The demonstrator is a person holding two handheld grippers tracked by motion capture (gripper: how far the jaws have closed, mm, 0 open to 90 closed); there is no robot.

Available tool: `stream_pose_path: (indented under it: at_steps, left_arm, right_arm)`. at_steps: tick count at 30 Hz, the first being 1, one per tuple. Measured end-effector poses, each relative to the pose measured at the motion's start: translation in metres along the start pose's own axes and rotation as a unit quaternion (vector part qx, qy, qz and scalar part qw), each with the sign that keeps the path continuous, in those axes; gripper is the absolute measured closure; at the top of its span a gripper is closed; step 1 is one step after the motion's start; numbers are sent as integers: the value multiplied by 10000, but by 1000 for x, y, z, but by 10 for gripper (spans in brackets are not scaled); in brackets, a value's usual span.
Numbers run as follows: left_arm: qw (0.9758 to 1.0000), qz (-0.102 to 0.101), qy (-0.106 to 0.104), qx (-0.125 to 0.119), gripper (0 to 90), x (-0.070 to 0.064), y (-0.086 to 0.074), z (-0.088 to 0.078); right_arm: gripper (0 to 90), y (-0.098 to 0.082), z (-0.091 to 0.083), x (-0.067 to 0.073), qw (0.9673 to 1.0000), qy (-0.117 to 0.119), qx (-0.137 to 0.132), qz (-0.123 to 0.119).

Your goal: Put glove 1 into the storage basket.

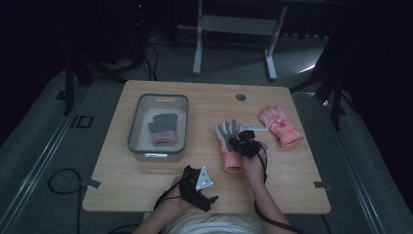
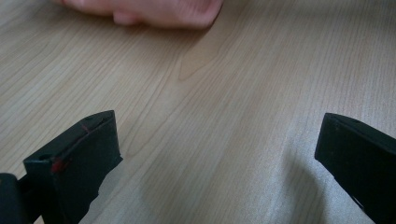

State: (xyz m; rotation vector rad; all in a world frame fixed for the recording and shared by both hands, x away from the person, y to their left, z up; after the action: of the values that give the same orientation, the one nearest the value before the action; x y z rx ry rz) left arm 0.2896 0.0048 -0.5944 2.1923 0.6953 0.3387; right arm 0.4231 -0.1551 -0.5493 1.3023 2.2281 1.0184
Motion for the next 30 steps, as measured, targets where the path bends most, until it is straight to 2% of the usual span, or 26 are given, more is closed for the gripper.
stream_pose_path:
  at_steps: [1,2,5,8,9,12,15,19,22,23,24,26,27,28,30]
  left_arm:
    - [10000,0,0,0,0,0,0,0]
    - [10000,-38,-16,1,0,1,0,0]
    - [10000,-54,-44,10,0,2,-1,0]
    - [10000,-58,-58,7,0,2,-1,0]
    - [10000,-35,-70,33,0,2,-1,0]
    - [10000,-10,-72,43,0,1,-1,1]
    - [9999,-18,-92,63,0,1,-2,1]
    - [9999,-38,-123,62,0,1,-2,1]
    - [9999,-34,-120,52,0,1,-1,1]
    - [9999,-44,-127,40,0,1,-1,0]
    - [9999,-30,-140,53,0,1,-1,0]
    - [9999,-18,-161,55,0,0,-1,0]
    - [9999,-18,-161,55,0,0,-1,0]
    - [9998,-21,-163,57,0,1,-1,0]
    - [9999,-41,-148,48,0,1,-1,1]
  right_arm:
    - [888,0,0,0,10000,0,0,0]
    - [887,1,8,4,9999,3,88,-100]
    - [885,0,19,7,9998,-5,153,-87]
    - [882,-1,25,8,9999,16,156,-2]
    - [877,-1,28,8,9998,30,150,119]
    - [860,2,31,10,9998,36,154,104]
    - [818,6,26,9,9997,105,111,177]
    - [773,20,2,5,9995,169,-226,130]
    - [748,32,-21,-4,9988,57,-480,-24]
    - [748,32,-21,-4,9988,57,-480,-24]
    - [728,36,-34,-15,9982,7,-577,-130]
    - [706,37,-45,-29,9974,-85,-679,-240]
    - [706,37,-45,-29,9974,-85,-679,-240]
    - [706,36,-52,-48,9968,-245,-670,-363]
    - [701,34,-58,-68,9965,-308,-694,-339]
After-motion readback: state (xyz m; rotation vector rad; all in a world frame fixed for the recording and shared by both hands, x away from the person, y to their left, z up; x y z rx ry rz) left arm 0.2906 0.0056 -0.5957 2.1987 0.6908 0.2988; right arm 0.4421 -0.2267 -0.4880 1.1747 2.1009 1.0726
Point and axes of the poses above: each handheld gripper's, and its own axes: z roughly forward along the jaws, y roughly out of its top, x roughly to its left, the point moved 4 cm from there along z, roughly forward along the jaws, and after that the axes turned 8 degrees about -z, right-handed, at the moved point
